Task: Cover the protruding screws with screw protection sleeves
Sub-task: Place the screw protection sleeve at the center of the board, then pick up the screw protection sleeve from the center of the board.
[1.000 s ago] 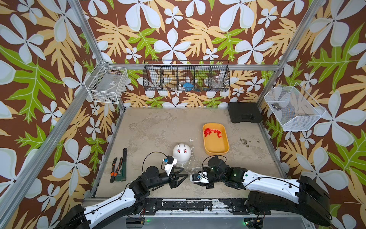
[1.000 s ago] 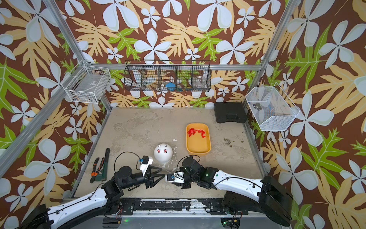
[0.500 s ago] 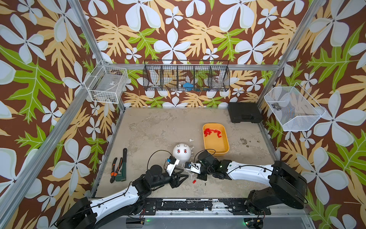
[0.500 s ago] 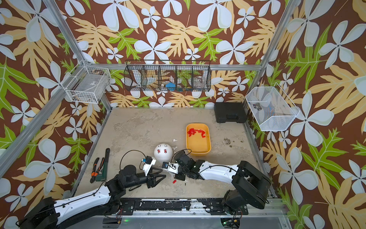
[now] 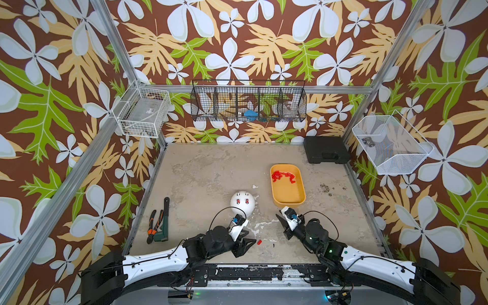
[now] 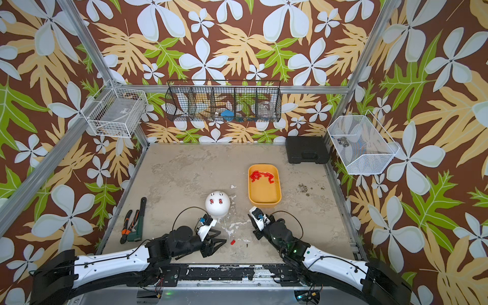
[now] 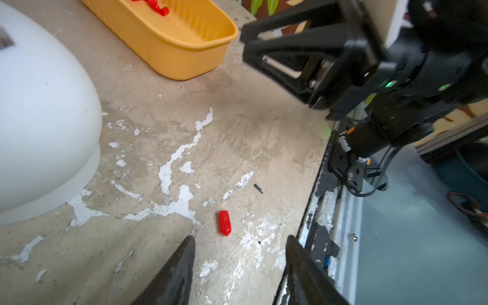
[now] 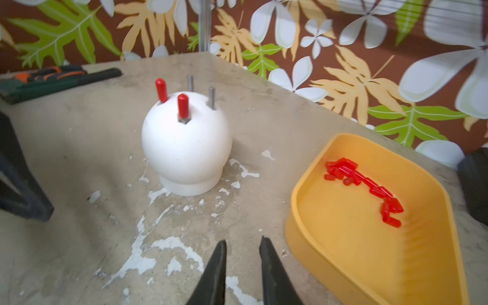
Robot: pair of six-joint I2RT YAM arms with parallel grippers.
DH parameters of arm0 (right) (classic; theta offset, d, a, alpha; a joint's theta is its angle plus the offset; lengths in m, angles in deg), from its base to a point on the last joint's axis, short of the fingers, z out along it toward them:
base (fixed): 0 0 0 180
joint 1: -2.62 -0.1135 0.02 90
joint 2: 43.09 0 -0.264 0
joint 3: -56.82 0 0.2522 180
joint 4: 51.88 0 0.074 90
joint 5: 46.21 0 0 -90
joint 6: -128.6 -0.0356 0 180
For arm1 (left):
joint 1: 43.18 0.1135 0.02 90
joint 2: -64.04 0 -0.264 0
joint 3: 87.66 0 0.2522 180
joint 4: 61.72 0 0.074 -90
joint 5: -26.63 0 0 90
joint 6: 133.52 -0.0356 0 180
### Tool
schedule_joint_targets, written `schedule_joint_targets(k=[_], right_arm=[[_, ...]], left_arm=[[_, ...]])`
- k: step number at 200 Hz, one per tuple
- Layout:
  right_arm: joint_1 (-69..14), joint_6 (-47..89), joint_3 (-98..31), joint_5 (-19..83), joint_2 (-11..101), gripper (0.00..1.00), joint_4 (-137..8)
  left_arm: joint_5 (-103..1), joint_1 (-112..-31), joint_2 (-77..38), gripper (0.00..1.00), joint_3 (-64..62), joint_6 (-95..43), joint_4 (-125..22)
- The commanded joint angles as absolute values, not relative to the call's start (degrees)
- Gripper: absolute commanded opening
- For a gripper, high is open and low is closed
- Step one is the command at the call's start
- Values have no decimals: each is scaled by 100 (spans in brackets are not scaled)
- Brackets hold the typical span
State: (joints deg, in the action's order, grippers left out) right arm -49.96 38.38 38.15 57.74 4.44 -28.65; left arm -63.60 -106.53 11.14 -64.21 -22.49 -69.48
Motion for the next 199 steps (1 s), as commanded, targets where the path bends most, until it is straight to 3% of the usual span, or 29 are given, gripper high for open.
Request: schedule_joint_targets(k=[1,58,143,184,199], right_arm=[[-5003,3411,3950,6188,277,29,-1687],[-5005,3930,4642,6344,323,28,-118],[-5003,3819,4778,6255,495,27,211],[-5003,3739,4981,6538,-72,25,154],[-5003,3707,5032,6638,-287,25,69]], left_arm=[[-7454,-10900,892,58,-6572,-2451,-7162],[-7697,-11318,-262,58,-6228,-2685,-7472],[-7678,-11632,-1638,55,-5706,-2824,-7662],[-7578,-11630,-2077,50,-5518,-2904,-7716],[-7563,-11630,-2110,41,-5531,-2917,-7739]])
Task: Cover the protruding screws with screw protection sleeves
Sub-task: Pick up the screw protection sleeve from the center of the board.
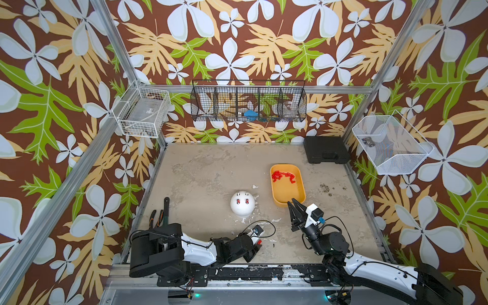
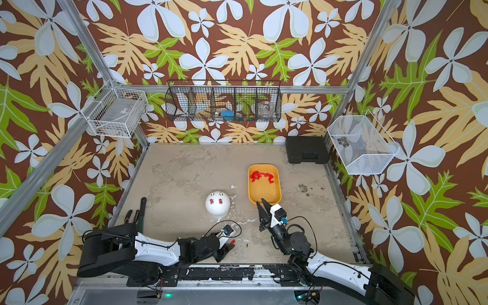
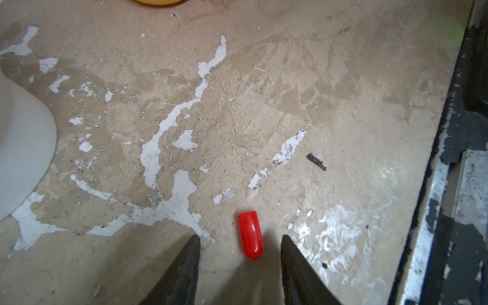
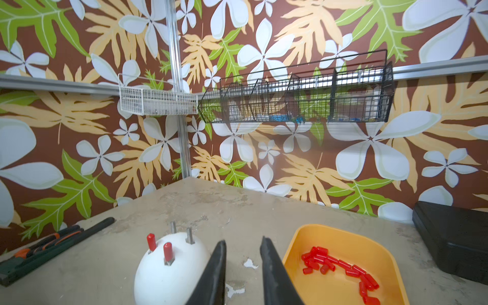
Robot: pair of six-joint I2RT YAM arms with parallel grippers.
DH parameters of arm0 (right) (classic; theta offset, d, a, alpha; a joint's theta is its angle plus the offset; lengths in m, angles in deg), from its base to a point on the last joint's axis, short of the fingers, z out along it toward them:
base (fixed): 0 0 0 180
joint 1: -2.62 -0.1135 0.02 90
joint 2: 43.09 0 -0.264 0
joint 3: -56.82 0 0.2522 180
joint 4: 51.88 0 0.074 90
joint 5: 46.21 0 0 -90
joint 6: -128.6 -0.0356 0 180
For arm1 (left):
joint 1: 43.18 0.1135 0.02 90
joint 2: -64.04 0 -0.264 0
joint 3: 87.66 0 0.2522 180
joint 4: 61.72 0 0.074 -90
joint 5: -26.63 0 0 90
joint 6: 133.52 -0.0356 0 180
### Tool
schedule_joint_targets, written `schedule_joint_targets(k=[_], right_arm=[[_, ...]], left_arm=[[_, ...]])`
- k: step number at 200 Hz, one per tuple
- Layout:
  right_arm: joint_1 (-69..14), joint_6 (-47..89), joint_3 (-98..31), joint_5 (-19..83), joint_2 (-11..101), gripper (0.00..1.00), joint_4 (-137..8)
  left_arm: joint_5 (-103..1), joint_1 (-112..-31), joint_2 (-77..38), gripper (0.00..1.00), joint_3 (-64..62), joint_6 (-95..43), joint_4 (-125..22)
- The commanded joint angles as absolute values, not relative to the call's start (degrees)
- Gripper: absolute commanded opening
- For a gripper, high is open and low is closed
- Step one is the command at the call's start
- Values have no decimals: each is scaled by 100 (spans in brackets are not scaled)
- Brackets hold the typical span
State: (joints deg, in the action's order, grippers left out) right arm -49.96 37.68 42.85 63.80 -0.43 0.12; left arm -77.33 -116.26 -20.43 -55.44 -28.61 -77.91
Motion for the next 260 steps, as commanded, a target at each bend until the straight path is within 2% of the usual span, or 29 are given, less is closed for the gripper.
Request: schedule_joint_targets(k=[1,13,22,37,55,82,96,115,143,172,186,198,208,231,260], right_arm=[[-5003,3705,5038,6647,-298,25,66],[-5003,3693,5076,6709,-402,25,63],[-5003,3693,5096,6769,-448,25,63],[-5003,3702,5093,6857,-465,25,63],[-5003,3720,5079,6875,-433,25,61],[-5003,3711,5062,6845,-415,25,63],[-5003,3711,5057,6848,-402,25,62],[-5007,3720,5027,6855,-325,26,51],[-5003,3715,5000,6879,-197,27,85],[-4716,2877,4823,6838,-322,39,-294],[-4412,2468,4096,5909,-816,32,-2121],[-4121,2230,3468,4862,-1112,32,-3180],[-3901,2036,3072,3823,-1225,32,-3683],[-3580,1667,2321,1160,-1024,38,-4041],[-3573,829,1874,-385,-326,39,-3295]], left_arm=[[-7565,-11630,-2111,41,-5529,-2919,-7749],[-7535,-11631,-2134,40,-5519,-2926,-7745],[-7502,-11630,-2130,34,-5518,-2942,-7748],[-7420,-11630,-2169,31,-5513,-2964,-7727],[-7333,-11628,-2231,19,-5496,-2965,-7722],[-7291,-11630,-2215,12,-5567,-2936,-7721],[-7313,-11630,-2231,4,-5587,-2904,-7720],[-7303,-11624,-2287,0,-5558,-2918,-7697],[-7398,-11630,-2114,0,-5510,-2959,-7528],[-7433,-11625,-867,0,-5420,-3167,-7229],[-7289,-11513,94,0,-5250,-3411,-7057],[-6931,-11208,880,0,-5180,-3506,-7065],[-6127,-10725,1436,0,-5268,-3559,-7329],[-4252,-9567,1971,0,-5405,-3431,-8114],[-3418,-9362,1749,0,-4894,-3966,-7804]])
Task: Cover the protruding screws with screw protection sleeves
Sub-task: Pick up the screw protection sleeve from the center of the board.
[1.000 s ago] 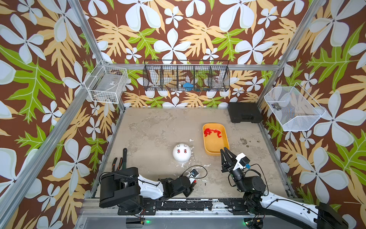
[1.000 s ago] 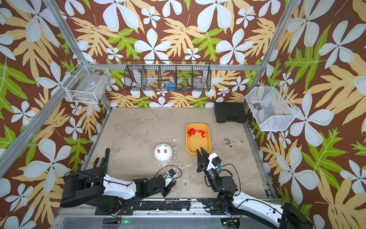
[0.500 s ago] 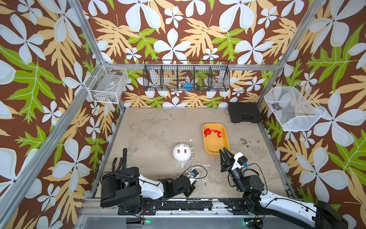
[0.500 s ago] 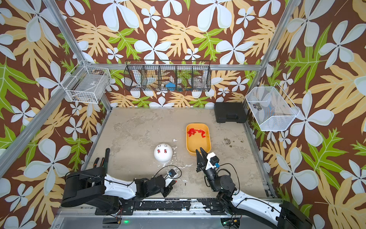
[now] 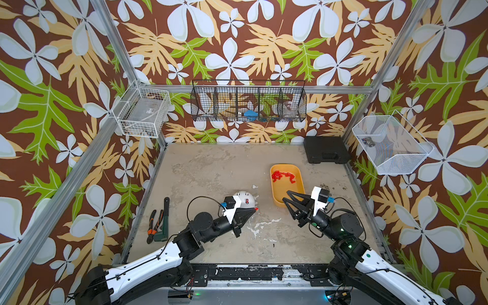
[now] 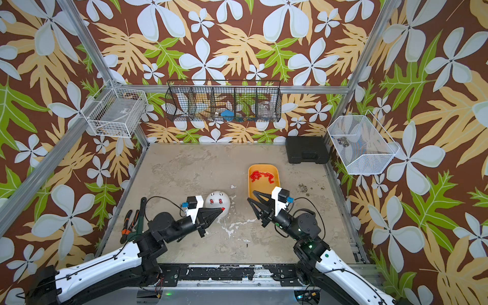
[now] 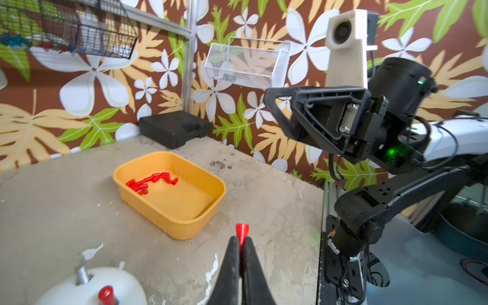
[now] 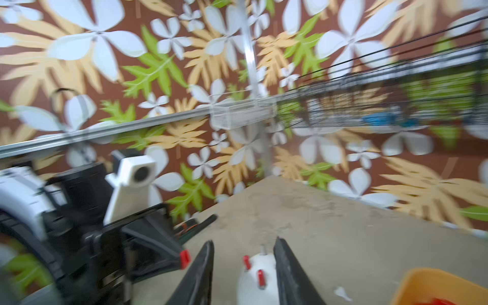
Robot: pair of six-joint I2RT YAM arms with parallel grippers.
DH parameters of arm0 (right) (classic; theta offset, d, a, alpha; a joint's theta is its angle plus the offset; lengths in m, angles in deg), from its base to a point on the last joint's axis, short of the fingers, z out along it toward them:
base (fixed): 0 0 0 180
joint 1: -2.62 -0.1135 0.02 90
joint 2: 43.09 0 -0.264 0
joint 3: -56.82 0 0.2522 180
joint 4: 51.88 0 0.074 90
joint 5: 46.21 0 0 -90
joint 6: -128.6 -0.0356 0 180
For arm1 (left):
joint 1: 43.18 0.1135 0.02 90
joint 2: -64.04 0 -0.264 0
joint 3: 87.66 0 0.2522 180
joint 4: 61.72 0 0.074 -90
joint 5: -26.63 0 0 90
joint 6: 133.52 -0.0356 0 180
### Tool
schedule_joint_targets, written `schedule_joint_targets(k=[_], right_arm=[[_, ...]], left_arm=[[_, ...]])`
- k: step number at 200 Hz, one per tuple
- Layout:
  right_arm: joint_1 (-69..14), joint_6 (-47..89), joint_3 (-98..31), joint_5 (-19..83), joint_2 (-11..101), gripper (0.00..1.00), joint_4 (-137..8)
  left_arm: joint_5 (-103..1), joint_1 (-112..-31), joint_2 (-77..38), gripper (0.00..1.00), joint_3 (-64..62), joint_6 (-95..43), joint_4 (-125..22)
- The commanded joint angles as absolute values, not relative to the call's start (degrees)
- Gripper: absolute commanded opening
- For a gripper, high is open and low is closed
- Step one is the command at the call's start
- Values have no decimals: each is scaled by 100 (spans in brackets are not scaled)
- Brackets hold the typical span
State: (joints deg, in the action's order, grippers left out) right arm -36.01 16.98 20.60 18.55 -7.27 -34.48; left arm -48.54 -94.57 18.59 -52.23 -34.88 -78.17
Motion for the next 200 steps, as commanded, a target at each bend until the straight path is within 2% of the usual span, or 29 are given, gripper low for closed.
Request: schedule_joint_targets(k=[1,20,36,48,88,128,182,200], right_arm=[[-3572,807,1873,-446,-296,39,-3260],[-3570,384,1735,-1320,425,38,-2516],[-3570,-392,1865,-1770,792,35,-1209],[-3569,-644,1858,-1941,972,35,-889],[-3569,-450,1727,-1950,980,36,-1134],[-3576,746,1269,-1843,1001,36,-2887],[-3610,1157,1159,-1652,1047,36,-3459],[-3613,1247,1142,-1589,1043,32,-3588]], left_arm=[[-3388,-9362,1738,0,-4872,-3979,-7798],[-2893,-9357,1659,0,-4623,-4162,-7741],[-3008,-9359,1728,0,-4510,-4375,-7455],[-3034,-9328,1845,0,-4544,-4440,-7390],[-2977,-9318,1894,0,-4557,-4508,-7311],[-2925,-9313,1768,0,-4517,-4502,-7336],[-2908,-9317,1719,0,-4524,-4483,-7339],[-2925,-9316,1701,0,-4534,-4484,-7336]])
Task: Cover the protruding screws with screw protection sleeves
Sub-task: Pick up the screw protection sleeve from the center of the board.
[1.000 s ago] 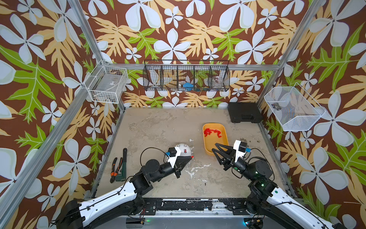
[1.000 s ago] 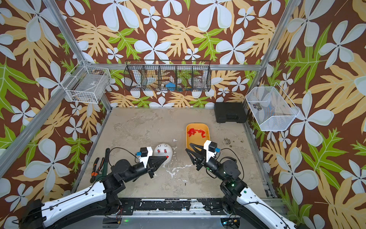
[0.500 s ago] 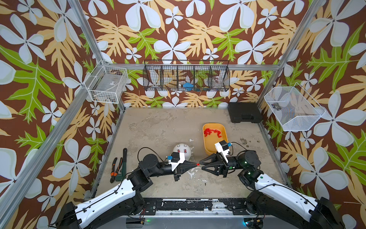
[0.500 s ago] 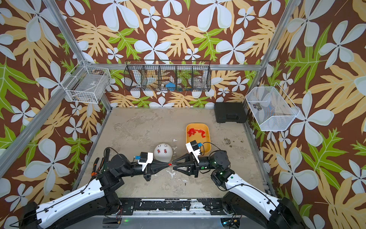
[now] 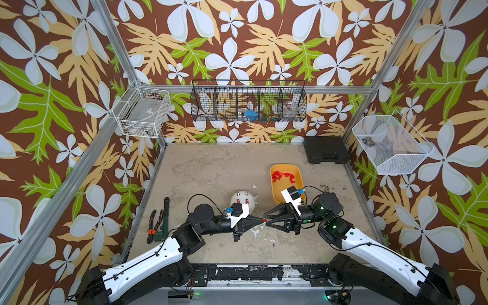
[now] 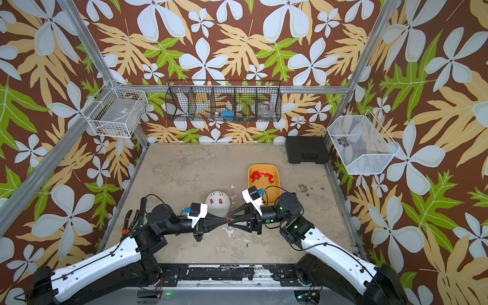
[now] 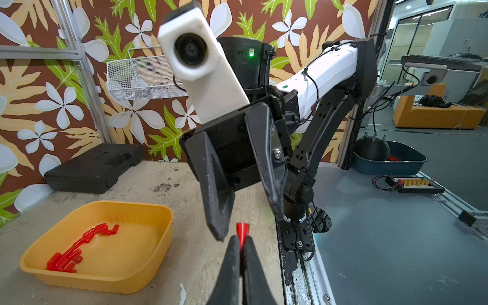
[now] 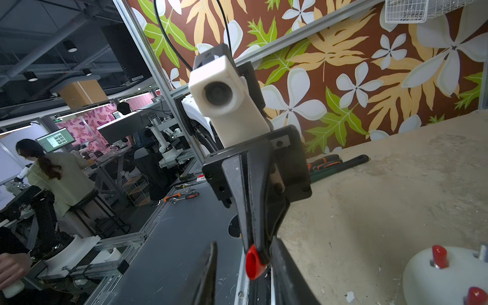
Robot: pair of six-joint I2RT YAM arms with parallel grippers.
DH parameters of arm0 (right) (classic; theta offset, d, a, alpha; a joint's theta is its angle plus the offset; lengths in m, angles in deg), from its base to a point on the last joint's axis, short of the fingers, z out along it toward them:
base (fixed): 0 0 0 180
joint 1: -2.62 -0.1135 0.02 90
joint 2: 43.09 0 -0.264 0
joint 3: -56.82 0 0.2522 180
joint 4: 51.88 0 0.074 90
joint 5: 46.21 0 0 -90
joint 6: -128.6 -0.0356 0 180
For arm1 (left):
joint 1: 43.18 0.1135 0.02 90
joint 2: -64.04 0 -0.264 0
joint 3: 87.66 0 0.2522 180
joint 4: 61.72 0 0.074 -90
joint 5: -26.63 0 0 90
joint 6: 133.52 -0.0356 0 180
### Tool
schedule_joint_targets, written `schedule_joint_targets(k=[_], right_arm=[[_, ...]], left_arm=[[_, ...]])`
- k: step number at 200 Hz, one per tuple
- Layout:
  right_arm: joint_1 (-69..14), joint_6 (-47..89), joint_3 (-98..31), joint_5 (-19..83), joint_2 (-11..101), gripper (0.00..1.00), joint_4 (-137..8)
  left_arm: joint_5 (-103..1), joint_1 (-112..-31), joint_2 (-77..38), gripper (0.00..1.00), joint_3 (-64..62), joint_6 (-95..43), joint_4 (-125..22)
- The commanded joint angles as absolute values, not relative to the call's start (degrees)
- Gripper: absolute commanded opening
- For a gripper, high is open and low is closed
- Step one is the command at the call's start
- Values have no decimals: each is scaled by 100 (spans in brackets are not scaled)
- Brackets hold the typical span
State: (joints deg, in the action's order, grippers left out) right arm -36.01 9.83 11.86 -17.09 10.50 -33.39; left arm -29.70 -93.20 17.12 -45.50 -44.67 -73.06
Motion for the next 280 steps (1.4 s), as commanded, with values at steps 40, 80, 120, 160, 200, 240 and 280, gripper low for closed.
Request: schedule_joint_targets(k=[40,80,120,160,200,240,280], right_arm=[[-3608,1316,1076,-1532,1017,8,-3731],[-3614,1362,1038,-1475,1004,0,-3905],[-3612,1340,853,-1105,1120,0,-4198],[-3613,-160,791,-816,1361,0,-3095],[-3612,-1296,567,-790,1725,0,-2792],[-3640,-1629,636,-694,1912,0,-2629],[-3683,-1810,760,-768,2061,0,-2326]], left_arm=[[-2938,-9314,1671,0,-4525,-4499,-7333],[-3115,-9312,1725,0,-4564,-4513,-7326],[-3676,-9314,1894,28,-4668,-4579,-7424],[-5342,-9314,2250,65,-5847,-5044,-9076],[-5683,-9345,2250,65,-6398,-5792,-10253],[-5694,-9521,2264,65,-6218,-5916,-10291],[-5824,-9751,1987,63,-6099,-6053,-10336]])
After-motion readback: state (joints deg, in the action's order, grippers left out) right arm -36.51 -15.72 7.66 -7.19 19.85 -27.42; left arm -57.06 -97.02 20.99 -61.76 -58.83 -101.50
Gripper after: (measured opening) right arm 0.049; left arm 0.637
